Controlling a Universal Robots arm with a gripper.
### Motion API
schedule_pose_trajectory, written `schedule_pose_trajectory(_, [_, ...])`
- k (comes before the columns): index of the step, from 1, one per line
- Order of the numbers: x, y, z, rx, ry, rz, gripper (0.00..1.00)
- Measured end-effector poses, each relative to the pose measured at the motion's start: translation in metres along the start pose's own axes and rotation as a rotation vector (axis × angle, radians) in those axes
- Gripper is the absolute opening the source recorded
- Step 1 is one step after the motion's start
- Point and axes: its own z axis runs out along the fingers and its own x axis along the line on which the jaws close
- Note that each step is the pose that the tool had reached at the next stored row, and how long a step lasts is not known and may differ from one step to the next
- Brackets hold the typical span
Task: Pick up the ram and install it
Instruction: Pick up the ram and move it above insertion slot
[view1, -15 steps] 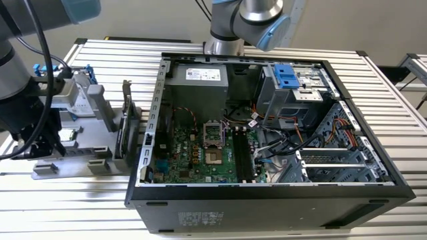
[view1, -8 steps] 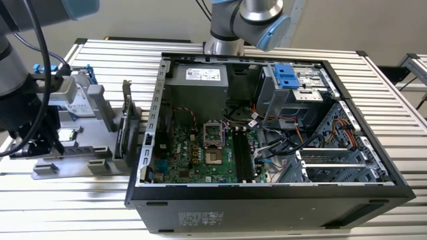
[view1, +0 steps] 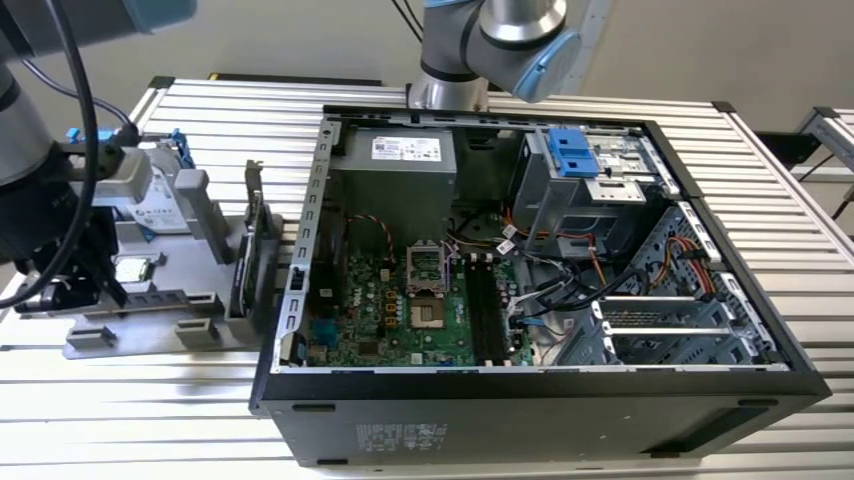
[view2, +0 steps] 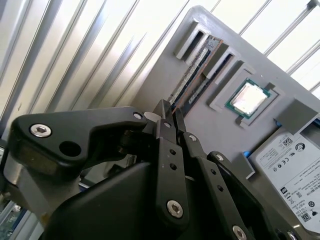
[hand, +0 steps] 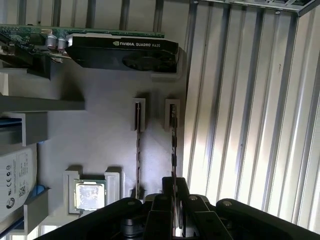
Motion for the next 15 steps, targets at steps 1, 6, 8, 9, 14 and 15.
schedule_pose_trajectory(1, [0.0000, 0.0000, -0.0003, -0.0002, 0.0001, 0.000, 0.00])
schedule_pose_trajectory(6, [0.0000, 0.0000, -0.0016, 0.0001, 0.0000, 0.000, 0.00])
schedule_pose_trajectory(8, [-0.0001, -0.0001, -0.0022, 0.0001, -0.0001, 0.000, 0.00])
schedule_pose_trajectory(9, [-0.0001, -0.0001, -0.0026, 0.0002, -0.0001, 0.000, 0.00])
schedule_pose_trajectory(14, [-0.0001, -0.0001, -0.0056, 0.0000, 0.0000, 0.000, 0.00])
schedule_pose_trajectory(15, [-0.0001, -0.0001, -0.0058, -0.0002, 0.0001, 0.000, 0.00])
